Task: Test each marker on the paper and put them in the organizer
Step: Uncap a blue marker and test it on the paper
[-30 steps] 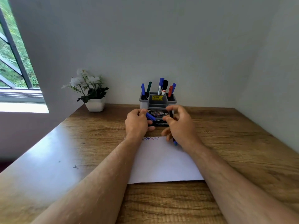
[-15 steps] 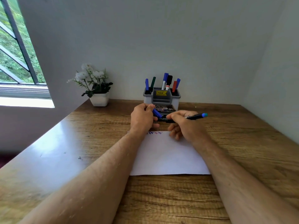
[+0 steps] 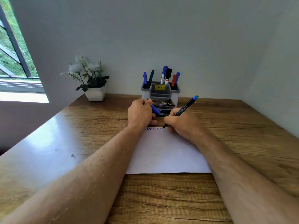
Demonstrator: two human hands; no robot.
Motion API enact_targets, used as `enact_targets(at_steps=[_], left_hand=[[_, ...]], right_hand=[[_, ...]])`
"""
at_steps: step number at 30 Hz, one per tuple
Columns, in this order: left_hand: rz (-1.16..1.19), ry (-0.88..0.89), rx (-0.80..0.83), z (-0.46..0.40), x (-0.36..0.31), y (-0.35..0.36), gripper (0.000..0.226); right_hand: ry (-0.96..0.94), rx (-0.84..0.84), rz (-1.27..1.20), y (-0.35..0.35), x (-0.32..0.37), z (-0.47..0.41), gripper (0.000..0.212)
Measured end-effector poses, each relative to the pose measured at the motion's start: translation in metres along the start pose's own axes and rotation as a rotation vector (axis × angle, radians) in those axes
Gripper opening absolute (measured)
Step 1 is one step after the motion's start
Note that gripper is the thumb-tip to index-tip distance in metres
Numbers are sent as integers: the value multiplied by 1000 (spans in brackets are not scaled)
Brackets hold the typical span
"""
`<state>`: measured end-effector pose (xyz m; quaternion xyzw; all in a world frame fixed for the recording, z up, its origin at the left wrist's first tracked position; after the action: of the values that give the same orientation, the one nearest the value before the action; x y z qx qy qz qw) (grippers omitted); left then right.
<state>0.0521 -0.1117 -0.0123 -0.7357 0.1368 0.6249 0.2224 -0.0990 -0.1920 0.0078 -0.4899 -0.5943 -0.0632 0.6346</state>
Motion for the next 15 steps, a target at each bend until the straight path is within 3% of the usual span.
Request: enact_targets(at_steps=[15], left_hand=[[-2, -7, -4, 1, 0, 1, 19]], right_hand=[[-4, -19, 55, 2, 2, 1, 18]])
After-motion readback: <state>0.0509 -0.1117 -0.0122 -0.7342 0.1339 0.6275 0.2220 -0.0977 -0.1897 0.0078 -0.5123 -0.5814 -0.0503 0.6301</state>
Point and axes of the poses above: each hand's wrist, its own z-axis away from the middle knuckle, its own y-axis out of the palm, x = y × z, the point moved 8 cm from there along -z, towards the middle knuckle, and after that the axes turned 2 degrees about -z, right-handed, at the moved point
